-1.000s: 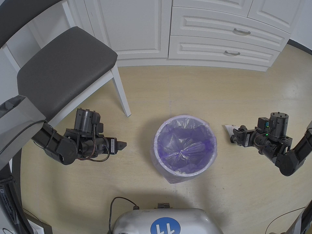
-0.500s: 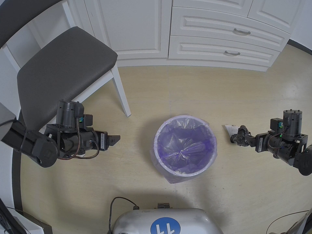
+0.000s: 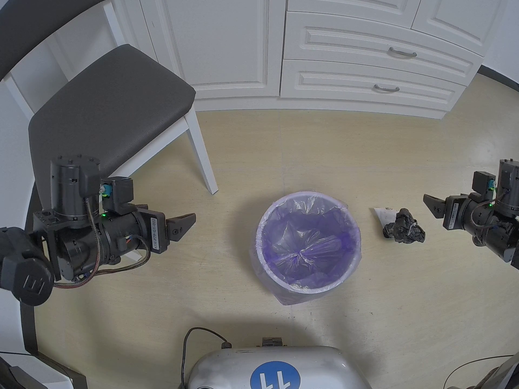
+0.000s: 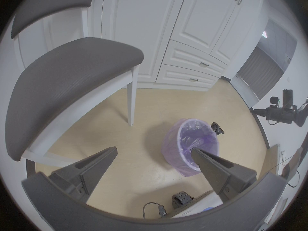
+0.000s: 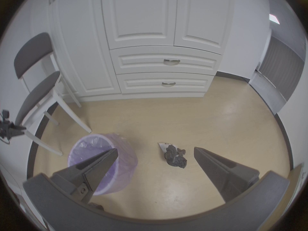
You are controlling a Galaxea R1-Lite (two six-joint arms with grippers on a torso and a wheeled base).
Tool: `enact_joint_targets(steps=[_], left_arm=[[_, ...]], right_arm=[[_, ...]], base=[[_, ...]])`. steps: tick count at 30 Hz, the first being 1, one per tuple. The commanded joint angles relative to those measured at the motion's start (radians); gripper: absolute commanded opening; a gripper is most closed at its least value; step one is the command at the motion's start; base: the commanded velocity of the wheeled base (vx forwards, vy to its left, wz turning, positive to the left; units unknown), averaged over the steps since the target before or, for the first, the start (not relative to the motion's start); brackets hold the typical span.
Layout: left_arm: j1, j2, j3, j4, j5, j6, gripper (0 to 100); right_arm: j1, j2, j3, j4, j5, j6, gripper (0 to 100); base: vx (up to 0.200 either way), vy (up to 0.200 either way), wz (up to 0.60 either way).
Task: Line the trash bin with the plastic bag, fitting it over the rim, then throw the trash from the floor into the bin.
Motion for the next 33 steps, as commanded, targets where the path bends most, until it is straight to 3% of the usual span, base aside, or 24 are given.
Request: enact_joint_targets(steps=[1, 7, 12, 14, 15, 16, 19, 21, 26, 28, 33], left_arm=[[-0.039, -0.118, 0.047, -0.002, 0.006, -0.008, 100], [-0.041, -0.177, 0.109, -0.008, 0.008, -0.010, 100], [-0.073, -0.187, 0.199, -0.132, 0.009, -0.011, 100], [-0.094, -0.186, 0.273, -0.247, 0.012, -0.008, 100], [-0.094, -0.186, 0.277, -0.252, 0.012, -0.008, 100], [-0.099, -0.186, 0.313, -0.297, 0.018, -0.010, 100], [-0.099, -0.177, 0.331, -0.327, 0.026, -0.011, 100], [-0.099, -0.175, 0.328, -0.329, 0.027, -0.010, 100], [-0.096, -0.161, 0.331, -0.329, 0.024, -0.014, 100], [-0.096, -0.154, 0.336, -0.330, 0.026, -0.008, 100], [-0.099, -0.167, 0.325, -0.330, 0.046, -0.007, 100]], right_arm=[[-0.027, -0.105, 0.062, 0.024, 0.008, -0.068, 100], [-0.047, -0.119, 0.005, 0.097, 0.086, -0.047, 100], [-0.040, -0.114, -0.050, 0.182, 0.096, 0.007, 100], [-0.028, -0.136, -0.161, 0.423, 0.096, 0.082, 100], [-0.027, -0.136, -0.168, 0.437, 0.096, 0.088, 100], [-0.002, -0.147, -0.262, 0.612, 0.105, 0.156, 100], [0.023, -0.117, -0.406, 0.799, 0.122, 0.214, 100], [0.024, -0.079, -0.464, 0.836, 0.128, 0.202, 100], [-0.017, 0.034, -0.530, 0.831, 0.122, -0.036, 100], [-0.057, 0.077, -0.535, 0.830, 0.136, -0.056, 100], [-0.114, 0.255, -0.555, 0.816, 0.151, -0.009, 100]], base=[[0.000, 0.000, 0.00], [0.000, 0.000, 0.00], [0.000, 0.000, 0.00], [0.000, 0.000, 0.00], [0.000, 0.000, 0.00], [0.000, 0.000, 0.00], [0.000, 0.000, 0.00], [0.000, 0.000, 0.00], [0.000, 0.000, 0.00], [0.000, 0.000, 0.00], [0.000, 0.000, 0.00]])
